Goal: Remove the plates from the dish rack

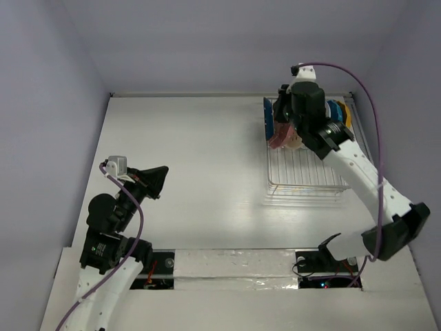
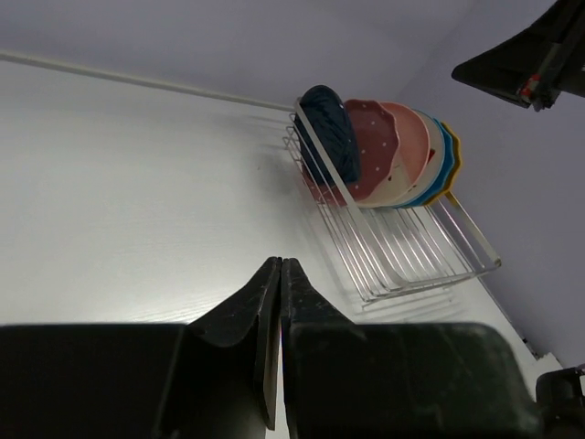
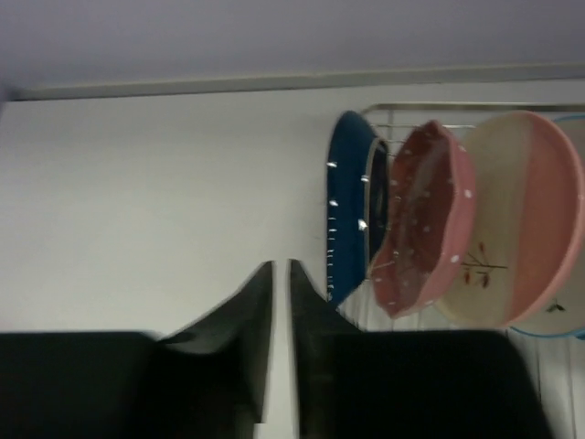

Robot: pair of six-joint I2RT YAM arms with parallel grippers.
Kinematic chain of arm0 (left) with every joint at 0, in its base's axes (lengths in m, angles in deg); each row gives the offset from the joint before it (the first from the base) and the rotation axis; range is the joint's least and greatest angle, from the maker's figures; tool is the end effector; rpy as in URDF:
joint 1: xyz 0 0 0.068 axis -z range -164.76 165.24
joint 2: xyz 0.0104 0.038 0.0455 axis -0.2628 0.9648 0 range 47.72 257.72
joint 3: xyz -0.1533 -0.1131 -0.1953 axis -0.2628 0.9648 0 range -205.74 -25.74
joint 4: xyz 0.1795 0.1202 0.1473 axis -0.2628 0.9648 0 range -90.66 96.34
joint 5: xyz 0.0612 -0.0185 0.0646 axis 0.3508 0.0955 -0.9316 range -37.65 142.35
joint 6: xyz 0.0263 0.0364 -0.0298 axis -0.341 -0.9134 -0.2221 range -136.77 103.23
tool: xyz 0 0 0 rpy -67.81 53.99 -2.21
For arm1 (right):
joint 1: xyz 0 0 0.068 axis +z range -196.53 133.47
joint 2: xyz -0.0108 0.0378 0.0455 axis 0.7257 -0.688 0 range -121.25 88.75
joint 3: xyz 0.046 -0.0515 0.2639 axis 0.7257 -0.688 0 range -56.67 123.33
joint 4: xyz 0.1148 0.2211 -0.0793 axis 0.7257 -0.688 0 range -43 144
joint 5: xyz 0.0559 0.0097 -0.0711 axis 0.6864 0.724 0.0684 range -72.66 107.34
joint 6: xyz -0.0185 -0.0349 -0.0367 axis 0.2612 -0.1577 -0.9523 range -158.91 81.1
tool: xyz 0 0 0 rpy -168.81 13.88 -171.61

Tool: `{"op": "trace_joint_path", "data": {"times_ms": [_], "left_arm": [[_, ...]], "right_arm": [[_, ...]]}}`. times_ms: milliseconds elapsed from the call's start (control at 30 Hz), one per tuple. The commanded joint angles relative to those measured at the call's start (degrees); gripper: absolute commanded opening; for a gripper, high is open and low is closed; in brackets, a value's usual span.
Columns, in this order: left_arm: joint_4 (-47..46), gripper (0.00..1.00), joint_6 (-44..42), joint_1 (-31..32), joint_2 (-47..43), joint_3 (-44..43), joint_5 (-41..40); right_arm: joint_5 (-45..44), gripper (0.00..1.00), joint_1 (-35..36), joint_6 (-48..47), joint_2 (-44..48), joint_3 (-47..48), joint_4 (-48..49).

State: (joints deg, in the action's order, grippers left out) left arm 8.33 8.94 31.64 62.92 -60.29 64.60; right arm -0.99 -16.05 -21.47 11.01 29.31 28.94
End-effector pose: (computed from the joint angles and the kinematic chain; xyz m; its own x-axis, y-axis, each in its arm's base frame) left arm 0.0780 -0.0309 0.3401 -0.0512 -0.4269 -0.9029 0.5039 0.7695 -0.3924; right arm 0.2652 0.1431 0.4348 -0.3045 0.1509 -0.9405 -0.1371 0.9701 0.2000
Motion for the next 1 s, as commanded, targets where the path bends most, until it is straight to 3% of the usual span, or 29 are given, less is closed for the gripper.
{"op": "trace_joint_path", "data": {"times_ms": [0, 33, 133, 167, 200, 300, 600, 700, 833, 967], "left_arm": [[-0.91, 0.0, 0.3, -0.23, 1.23, -1.58, -2.4], [-0.65, 0.0, 0.39, -0.23, 1.5, -1.67, -2.49], [-0.21, 0.18, 0.56, -0.23, 2.11, -1.75, -3.11], [-0.21, 0.25, 0.65, -0.23, 1.94, -1.67, -3.2], [-0.29, 0.34, 0.74, -0.23, 1.68, -1.67, -3.29], [-0.2, 0.42, 0.65, -0.23, 1.32, -1.75, -3.37], [-0.21, 0.45, 0.92, -0.23, 0.71, -1.58, -3.81], [-0.03, 0.45, 0.92, -0.23, 0.36, -1.58, -3.99], [-0.12, 0.47, 1.27, -0.23, 0.0, -1.58, -4.17], [-0.03, 0.47, 1.36, -0.23, -0.26, -1.49, -4.25]], "right_arm": [[-12.33, 0.26, 0.46, -4.68, -6.69, 8.65, -4.81], [-13.13, 0.57, 0.46, -5.9, -8.38, 9.99, -4.91], [-16.12, 0.84, 0.46, -7.06, -16.11, 16.84, -7.89], [-17.87, 0.86, 0.46, -7.41, -18.05, 18.34, -8.51], [-18.41, 0.86, 0.46, -7.67, -19.89, 19.92, -10.08], [-19.38, 0.87, 0.46, -8.55, -26.66, 25.11, -11.85], [-22.54, 0.78, 0.46, -11.01, -41.0, 36.98, -15.45], [-27.71, 0.74, 0.46, -12.24, -45.12, 40.14, -17.38], [-33.17, 0.61, 0.46, -13.65, -45.4, 37.79, -14.5], [-33.96, 0.58, 0.46, -14.18, -45.75, 36.28, -12.56]]}}
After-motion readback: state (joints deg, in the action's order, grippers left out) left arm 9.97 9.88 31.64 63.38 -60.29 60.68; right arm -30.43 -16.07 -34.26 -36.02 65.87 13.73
